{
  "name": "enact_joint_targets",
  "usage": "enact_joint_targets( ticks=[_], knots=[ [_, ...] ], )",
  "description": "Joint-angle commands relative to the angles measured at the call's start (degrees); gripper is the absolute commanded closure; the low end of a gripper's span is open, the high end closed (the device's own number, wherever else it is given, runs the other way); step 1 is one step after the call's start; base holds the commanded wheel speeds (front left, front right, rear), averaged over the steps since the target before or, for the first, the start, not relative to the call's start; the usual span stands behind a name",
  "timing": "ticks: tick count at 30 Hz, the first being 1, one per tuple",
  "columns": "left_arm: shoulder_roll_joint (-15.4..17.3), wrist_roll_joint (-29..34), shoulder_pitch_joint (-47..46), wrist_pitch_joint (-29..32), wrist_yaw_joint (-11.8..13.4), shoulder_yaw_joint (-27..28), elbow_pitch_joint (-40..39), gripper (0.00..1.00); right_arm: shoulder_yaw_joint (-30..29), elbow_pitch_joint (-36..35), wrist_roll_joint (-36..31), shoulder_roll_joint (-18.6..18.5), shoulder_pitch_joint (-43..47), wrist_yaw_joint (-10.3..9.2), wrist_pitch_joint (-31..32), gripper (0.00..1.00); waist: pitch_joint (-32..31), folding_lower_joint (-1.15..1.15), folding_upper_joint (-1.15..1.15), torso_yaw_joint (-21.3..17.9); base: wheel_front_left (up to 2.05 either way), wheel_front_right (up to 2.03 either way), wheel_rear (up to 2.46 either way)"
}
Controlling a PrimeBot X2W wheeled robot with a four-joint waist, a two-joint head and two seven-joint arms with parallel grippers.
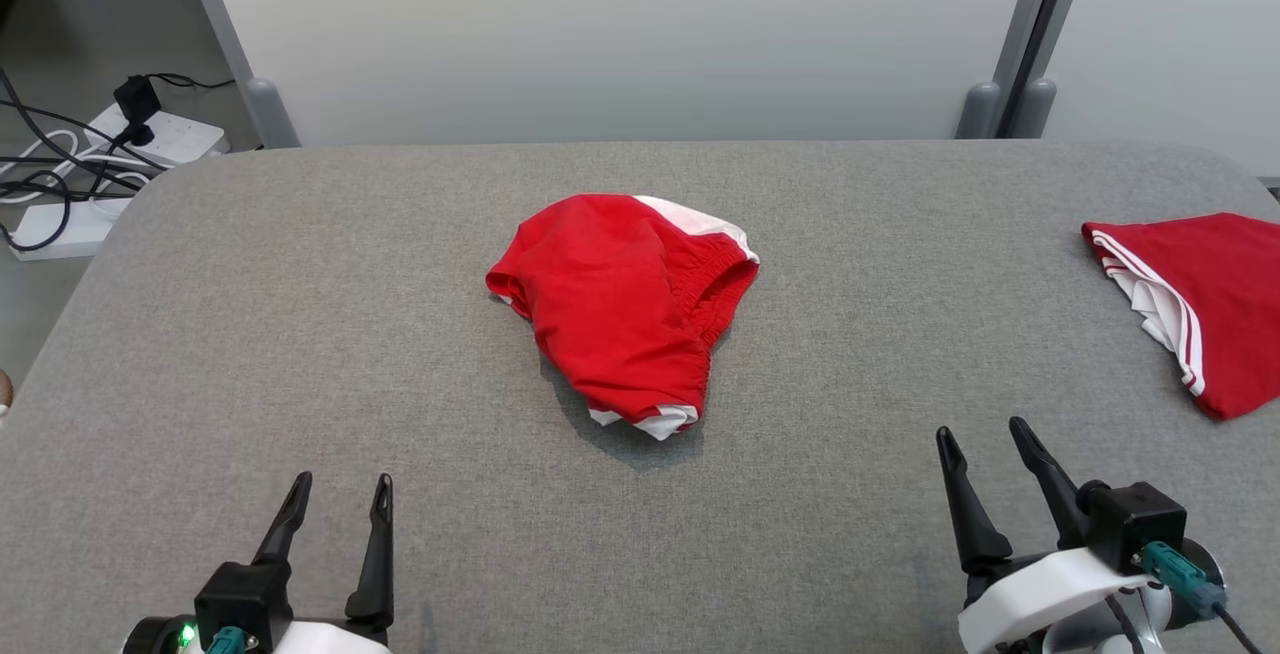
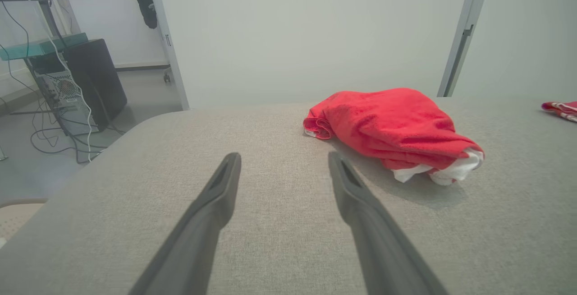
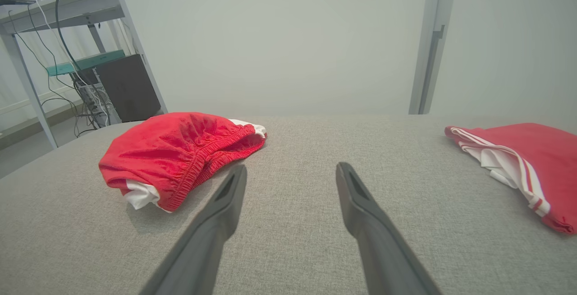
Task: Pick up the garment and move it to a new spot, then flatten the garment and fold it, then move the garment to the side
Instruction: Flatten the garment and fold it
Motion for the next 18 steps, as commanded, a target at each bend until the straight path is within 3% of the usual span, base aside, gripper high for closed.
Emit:
enact_joint_targets(
  ticks=[1,6,18],
  knots=[
    [-0.1,1.07,-1.72,-0.51,-0.71,2.36,-1.73,0.0,1.37,-1.78,-0.7,-0.17,-0.81,0.0,-0.76,0.0,0.12,0.0,0.0,0.34,0.0,0.0,0.0],
    [-0.99,2.08,-2.43,-0.51,-1.84,2.56,-2.12,0.0,5.31,-0.79,0.67,-1.48,-2.04,0.0,-0.76,0.0,0.97,0.0,0.0,3.33,0.0,0.0,0.0],
    [-1.97,3.61,-4.27,-0.51,-3.57,1.93,-3.84,0.0,10.37,6.99,11.16,-6.35,-8.99,0.0,-0.76,0.0,5.93,0.0,0.0,16.54,0.0,0.0,0.0]
  ],
)
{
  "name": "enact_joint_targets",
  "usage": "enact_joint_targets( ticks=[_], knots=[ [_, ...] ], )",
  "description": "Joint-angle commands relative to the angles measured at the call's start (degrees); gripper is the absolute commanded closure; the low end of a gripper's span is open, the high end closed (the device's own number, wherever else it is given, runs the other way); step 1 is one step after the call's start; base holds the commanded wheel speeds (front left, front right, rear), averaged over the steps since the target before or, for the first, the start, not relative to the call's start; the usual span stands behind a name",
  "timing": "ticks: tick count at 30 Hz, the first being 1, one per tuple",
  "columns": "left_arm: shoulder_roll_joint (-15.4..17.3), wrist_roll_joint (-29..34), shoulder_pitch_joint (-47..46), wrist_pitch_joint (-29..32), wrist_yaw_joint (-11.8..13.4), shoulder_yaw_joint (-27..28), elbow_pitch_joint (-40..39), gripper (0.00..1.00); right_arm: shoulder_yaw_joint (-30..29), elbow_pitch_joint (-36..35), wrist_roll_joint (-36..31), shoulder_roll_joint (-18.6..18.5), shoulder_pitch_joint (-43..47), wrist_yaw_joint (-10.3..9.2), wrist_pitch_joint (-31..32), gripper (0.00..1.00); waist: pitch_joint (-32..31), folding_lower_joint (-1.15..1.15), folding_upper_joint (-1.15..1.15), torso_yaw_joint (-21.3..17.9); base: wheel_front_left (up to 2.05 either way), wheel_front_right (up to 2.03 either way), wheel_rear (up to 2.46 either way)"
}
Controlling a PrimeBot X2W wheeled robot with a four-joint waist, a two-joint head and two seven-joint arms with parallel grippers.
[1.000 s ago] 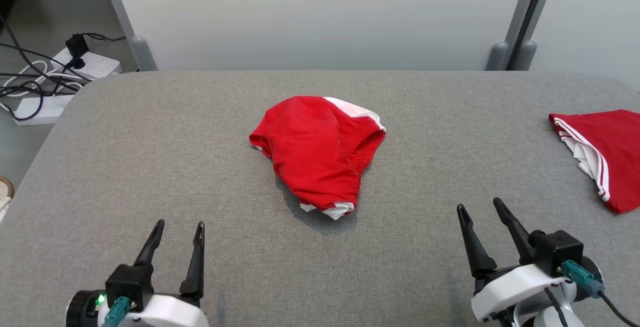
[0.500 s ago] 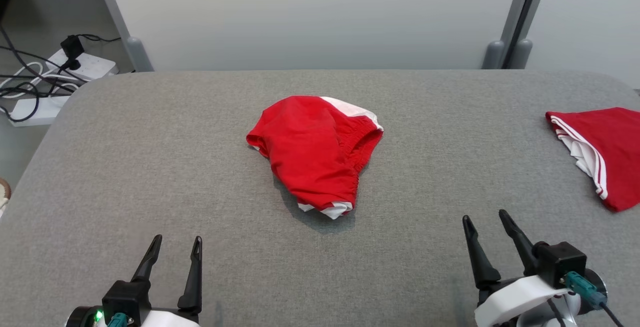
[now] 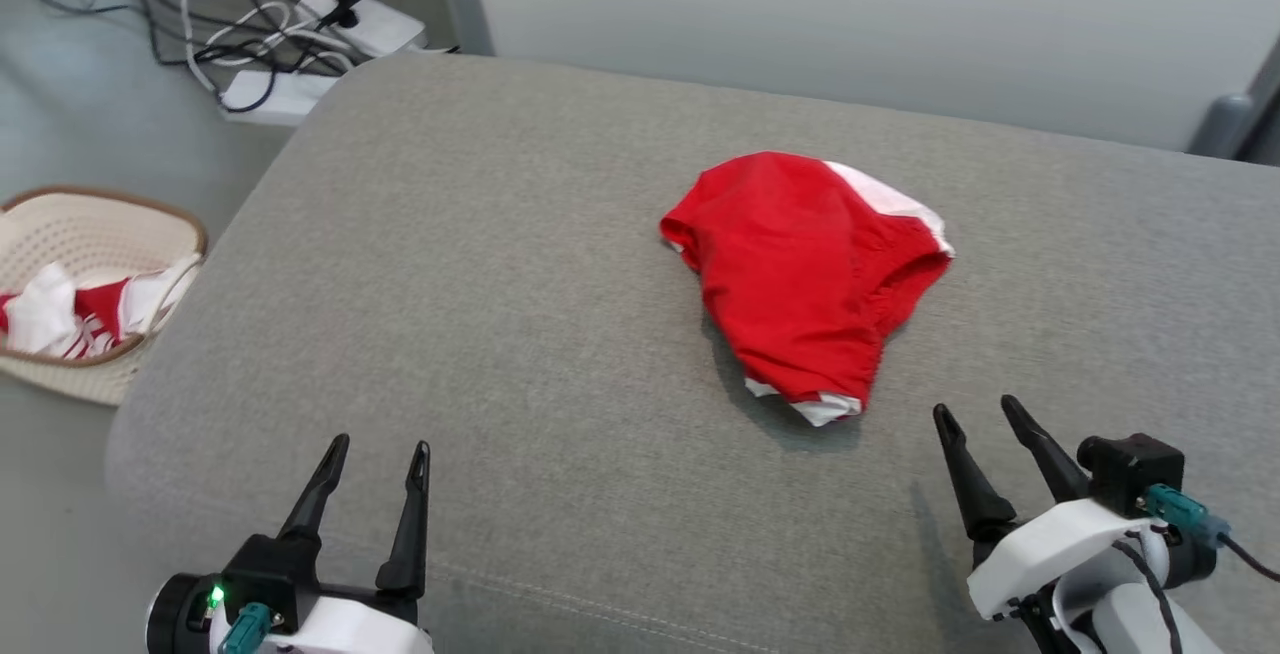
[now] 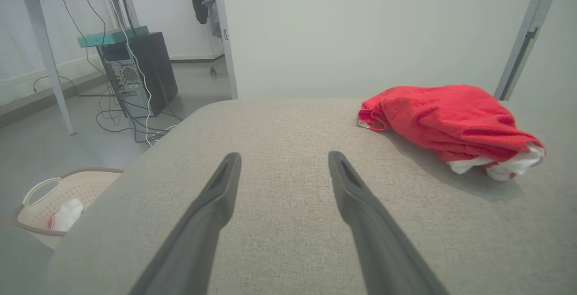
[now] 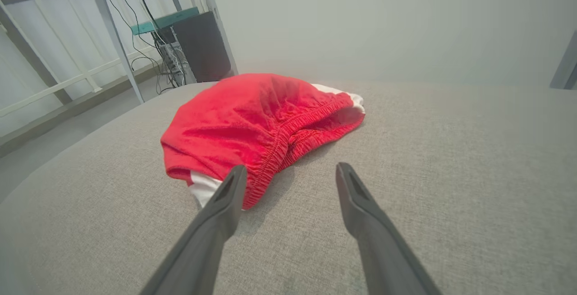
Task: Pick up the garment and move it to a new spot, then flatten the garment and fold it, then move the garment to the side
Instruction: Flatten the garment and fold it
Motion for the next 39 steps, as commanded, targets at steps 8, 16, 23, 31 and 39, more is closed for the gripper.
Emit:
enact_joint_targets(
  ticks=[8,16,23,31,39],
  knots=[
    [0.09,0.12,-5.09,-0.51,-0.57,1.56,-2.52,0.0,3.23,6.3,6.82,-4.31,-4.59,0.0,-0.77,0.0,6.22,0.0,0.0,11.43,0.0,0.0,0.0],
    [-0.17,-0.49,-5.69,-0.51,-0.55,1.45,-2.7,0.0,6.84,7.62,10.04,-6.17,-5.87,0.0,-0.77,0.0,7.63,0.0,0.0,14.12,0.0,0.0,0.0],
    [-0.25,-1.2,-5.78,-0.51,-0.14,1.12,-2.72,0.0,11.22,5.95,11.08,-7.47,-6.49,0.0,-0.77,0.0,7.94,0.0,0.0,13.74,0.0,0.0,0.0],
    [-0.26,-2.14,-6.38,-0.51,0.15,0.47,-2.45,0.0,13.84,5.47,11.52,-8.89,-7.83,0.0,-0.77,0.5,8.24,0.0,0.0,13.45,0.0,0.0,0.0],
    [-0.26,-3.16,-5.73,-0.51,0.62,0.83,-1.92,0.0,15.73,5.12,13.55,-11.33,-9.65,0.0,-0.77,1.0,7.7,0.0,0.0,12.45,0.0,0.0,0.0]
  ],
)
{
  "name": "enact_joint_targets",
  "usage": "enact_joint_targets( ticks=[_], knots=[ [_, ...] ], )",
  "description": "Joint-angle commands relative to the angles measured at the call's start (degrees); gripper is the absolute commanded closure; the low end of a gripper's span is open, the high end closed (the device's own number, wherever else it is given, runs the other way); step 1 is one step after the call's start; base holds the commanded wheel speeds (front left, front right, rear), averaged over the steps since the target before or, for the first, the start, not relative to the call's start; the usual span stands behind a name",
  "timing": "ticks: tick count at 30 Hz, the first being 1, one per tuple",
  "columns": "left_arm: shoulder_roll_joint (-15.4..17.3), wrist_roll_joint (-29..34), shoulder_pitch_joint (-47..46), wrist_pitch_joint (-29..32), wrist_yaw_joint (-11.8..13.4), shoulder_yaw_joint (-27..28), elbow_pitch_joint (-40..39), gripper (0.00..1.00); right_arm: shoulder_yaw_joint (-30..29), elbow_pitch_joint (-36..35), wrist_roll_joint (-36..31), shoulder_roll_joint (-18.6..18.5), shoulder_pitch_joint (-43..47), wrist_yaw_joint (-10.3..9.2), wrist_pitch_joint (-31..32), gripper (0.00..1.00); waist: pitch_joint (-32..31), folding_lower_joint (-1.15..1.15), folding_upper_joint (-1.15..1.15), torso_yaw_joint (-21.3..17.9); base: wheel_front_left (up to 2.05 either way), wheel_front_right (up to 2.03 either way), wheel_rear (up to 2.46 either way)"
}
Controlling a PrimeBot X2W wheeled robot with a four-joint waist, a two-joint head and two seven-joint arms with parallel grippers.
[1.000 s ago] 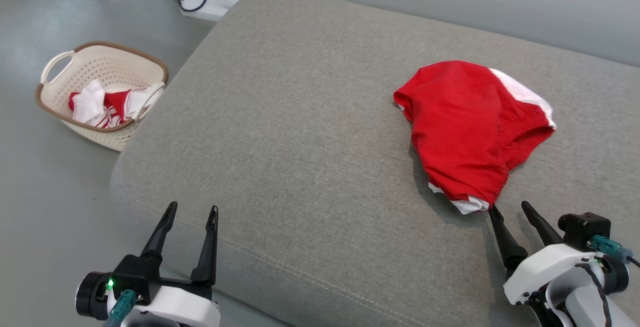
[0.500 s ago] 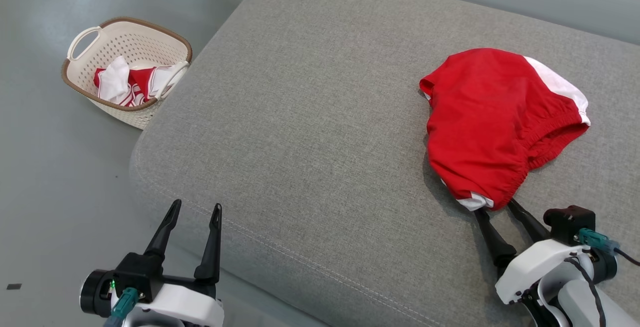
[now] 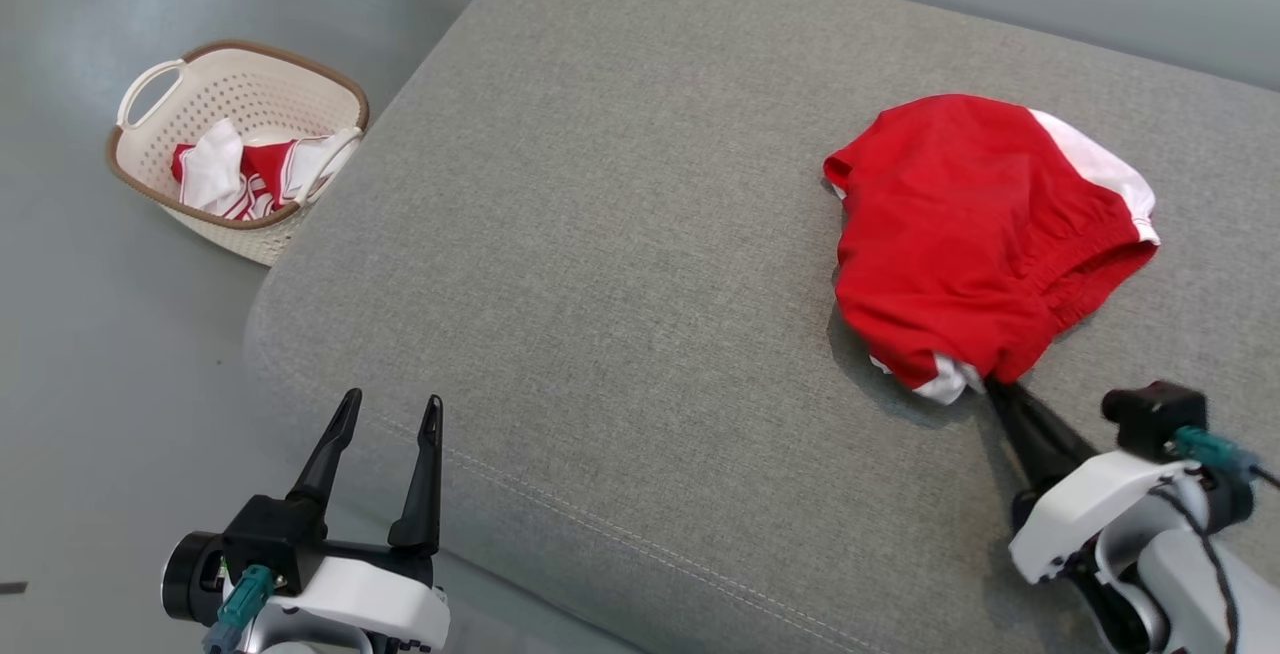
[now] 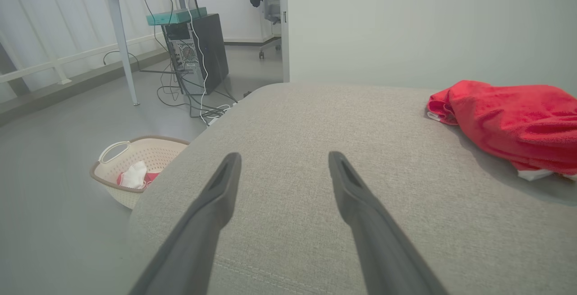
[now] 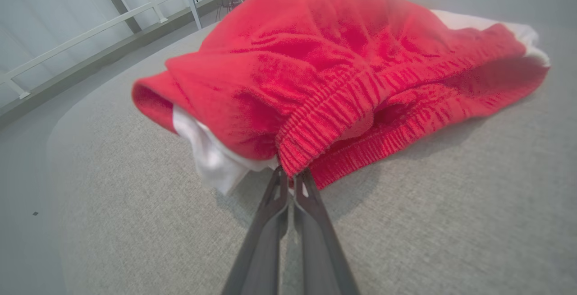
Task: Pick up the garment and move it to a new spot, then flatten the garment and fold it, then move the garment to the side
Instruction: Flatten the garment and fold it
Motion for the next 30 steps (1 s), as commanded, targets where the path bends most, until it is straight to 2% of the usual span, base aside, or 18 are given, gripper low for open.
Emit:
enact_joint_targets(
  ticks=[1,5,9,13,16,19,21,25,30],
  knots=[
    [0.53,-0.54,-1.54,-0.51,0.64,2.13,-1.39,0.0,0.05,-2.0,0.19,-1.7,-1.09,0.0,-0.77,1.0,-0.4,0.0,0.0,-0.58,0.0,0.0,0.0],
    [0.53,-0.95,-1.26,-0.51,0.46,2.14,-1.33,0.0,-1.59,-5.46,1.43,-3.84,-1.04,0.0,-0.77,1.0,-1.39,0.0,0.0,-2.12,0.0,0.0,0.0],
    [0.53,-1.35,-0.93,-0.51,0.3,1.38,-1.29,0.0,-0.64,-12.31,7.07,-7.28,-0.73,0.0,-0.77,1.0,-2.79,0.0,0.0,-4.13,0.0,0.0,0.0],
    [0.52,-1.69,-0.42,-0.51,0.23,0.79,-0.91,0.0,3.43,-18.83,14.72,-14.44,-2.02,0.0,1.92,1.0,-4.19,0.0,0.0,-6.88,0.0,0.0,0.0],
    [0.52,-1.86,-0.19,-0.51,0.17,0.17,-0.72,0.0,4.25,-22.31,20.09,-20.52,-3.62,0.0,5.24,1.0,-5.06,0.0,0.0,-8.95,0.0,0.0,0.0],
    [0.52,-1.95,0.0,-0.51,0.01,-0.6,-0.4,0.0,4.09,-25.05,22.71,-25.58,-6.27,0.0,7.41,1.0,-5.87,0.0,0.0,-10.76,0.0,0.0,0.0],
    [0.52,-2.33,0.19,-0.51,0.04,-0.99,-0.06,0.0,4.67,-26.92,22.84,-27.7,-8.73,0.0,8.78,1.0,-6.56,0.0,0.0,-11.62,0.0,0.0,0.0],
    [0.52,-3.2,0.56,-0.51,0.13,-2.64,0.69,0.0,7.85,-29.25,20.9,-28.61,-14.53,0.0,12.27,1.0,-7.76,0.0,0.0,-12.05,0.0,0.0,0.0],
    [0.52,-4.12,0.76,-0.51,0.27,-5.13,1.33,0.0,13.08,-28.34,18.45,-25.06,-22.05,0.0,16.19,1.0,-8.28,0.0,0.0,-10.33,0.0,0.0,0.0]
  ],
)
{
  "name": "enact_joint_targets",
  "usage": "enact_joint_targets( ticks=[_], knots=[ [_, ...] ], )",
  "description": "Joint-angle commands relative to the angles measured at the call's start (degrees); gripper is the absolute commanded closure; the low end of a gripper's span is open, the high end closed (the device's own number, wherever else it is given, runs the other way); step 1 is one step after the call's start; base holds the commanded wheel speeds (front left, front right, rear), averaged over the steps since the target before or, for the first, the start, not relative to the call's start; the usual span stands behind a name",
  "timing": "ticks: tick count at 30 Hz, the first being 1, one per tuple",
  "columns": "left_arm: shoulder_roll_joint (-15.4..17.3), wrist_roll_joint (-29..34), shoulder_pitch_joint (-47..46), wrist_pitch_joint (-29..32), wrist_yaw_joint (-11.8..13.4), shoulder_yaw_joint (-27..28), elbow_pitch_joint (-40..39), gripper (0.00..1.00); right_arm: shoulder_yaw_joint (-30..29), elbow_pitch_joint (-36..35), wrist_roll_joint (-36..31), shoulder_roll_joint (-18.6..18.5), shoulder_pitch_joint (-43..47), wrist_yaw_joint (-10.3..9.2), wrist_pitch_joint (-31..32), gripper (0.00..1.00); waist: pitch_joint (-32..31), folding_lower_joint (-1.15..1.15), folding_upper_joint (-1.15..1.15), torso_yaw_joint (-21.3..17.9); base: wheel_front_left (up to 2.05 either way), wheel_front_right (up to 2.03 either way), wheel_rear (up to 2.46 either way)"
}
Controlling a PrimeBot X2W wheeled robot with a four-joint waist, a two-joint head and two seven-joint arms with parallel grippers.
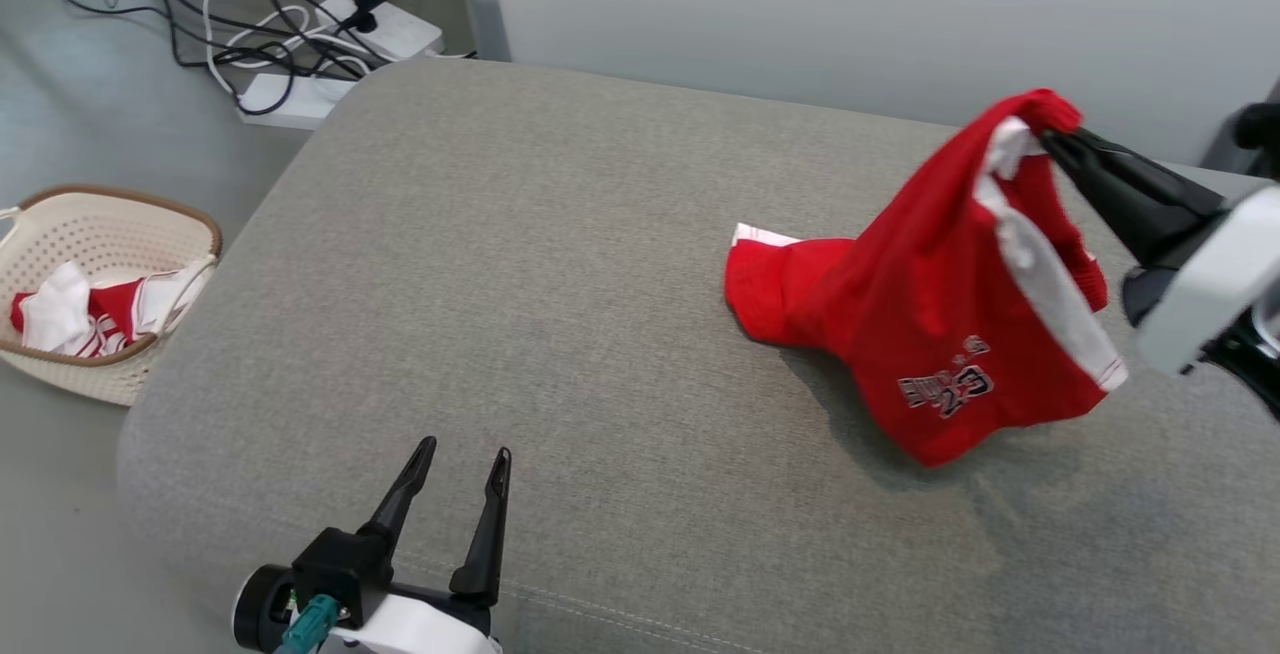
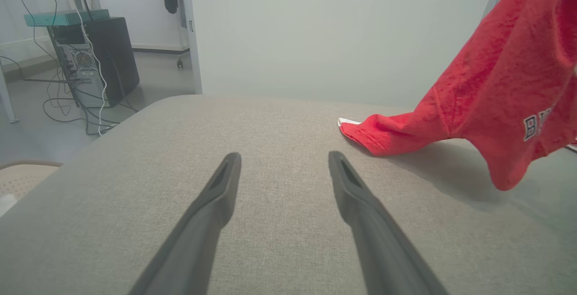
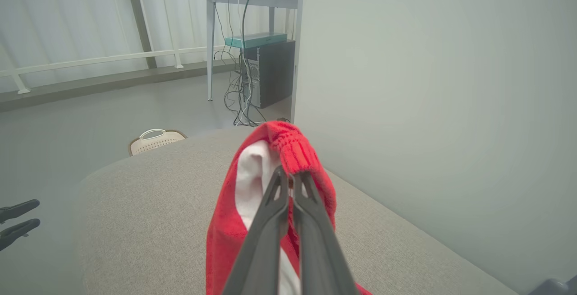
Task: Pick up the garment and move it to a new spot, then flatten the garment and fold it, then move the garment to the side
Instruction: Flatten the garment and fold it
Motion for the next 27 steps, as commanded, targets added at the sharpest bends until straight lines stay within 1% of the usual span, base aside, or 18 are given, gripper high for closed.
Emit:
enact_joint_targets(
  ticks=[1,5,7,9,11,14,17,20,22,27],
  knots=[
    [0.37,-0.61,-1.06,-0.51,0.26,1.05,-1.0,0.0,1.48,-0.5,-0.59,1.04,-2.23,0.01,0.78,1.0,-0.08,0.0,0.0,1.17,0.0,0.0,0.0],
    [0.37,-0.54,-0.81,-0.51,0.2,-0.22,-0.65,0.0,3.46,0.55,0.37,4.4,-6.75,0.01,-0.22,1.0,-0.04,0.0,0.0,2.94,0.0,0.0,0.0],
    [0.37,-0.56,-0.71,-0.51,0.24,-0.38,-0.66,0.0,4.27,1.9,0.05,5.04,-8.49,0.01,-0.42,1.0,0.12,0.0,0.0,3.37,0.0,0.0,0.0],
    [0.37,-0.72,-0.67,-0.51,0.31,-0.43,-0.7,0.0,5.32,4.87,-0.49,4.97,-9.21,0.01,1.0,1.0,0.39,0.0,0.0,3.54,0.0,0.0,0.0],
    [0.37,-0.93,-0.78,-0.51,0.2,-0.7,-0.67,0.0,6.98,9.71,-0.32,4.62,-8.48,0.01,5.26,1.0,0.87,0.0,0.0,3.51,0.0,0.0,0.0],
    [0.37,-1.41,-1.76,-0.51,-0.32,-2.02,-0.8,0.0,10.5,17.08,-0.29,3.58,-6.07,0.01,13.57,1.0,1.78,0.0,0.0,3.41,0.0,0.0,0.0],
    [0.37,-1.8,-3.23,-0.51,-0.63,-3.46,-1.01,0.0,12.6,21.24,1.64,3.21,-3.13,0.01,19.38,1.0,2.83,0.0,0.0,2.98,0.0,0.0,0.0],
    [0.37,-1.97,-4.41,-0.51,-0.85,-4.39,-1.35,0.0,13.01,22.51,2.77,3.08,-1.51,0.01,20.57,1.0,3.56,0.0,0.0,2.47,0.0,0.0,0.0],
    [0.37,-2.1,-5.68,-0.51,-1.47,-6.04,-1.01,0.0,13.41,23.37,3.27,2.89,0.04,0.01,20.86,1.0,4.29,0.0,0.0,1.89,0.0,0.0,0.0],
    [0.37,-4.74,-9.87,-0.51,-3.35,-12.65,4.18,0.0,12.28,24.33,3.43,3.24,1.83,0.01,16.59,1.0,6.04,0.0,0.0,0.19,0.0,0.0,0.0]
  ],
)
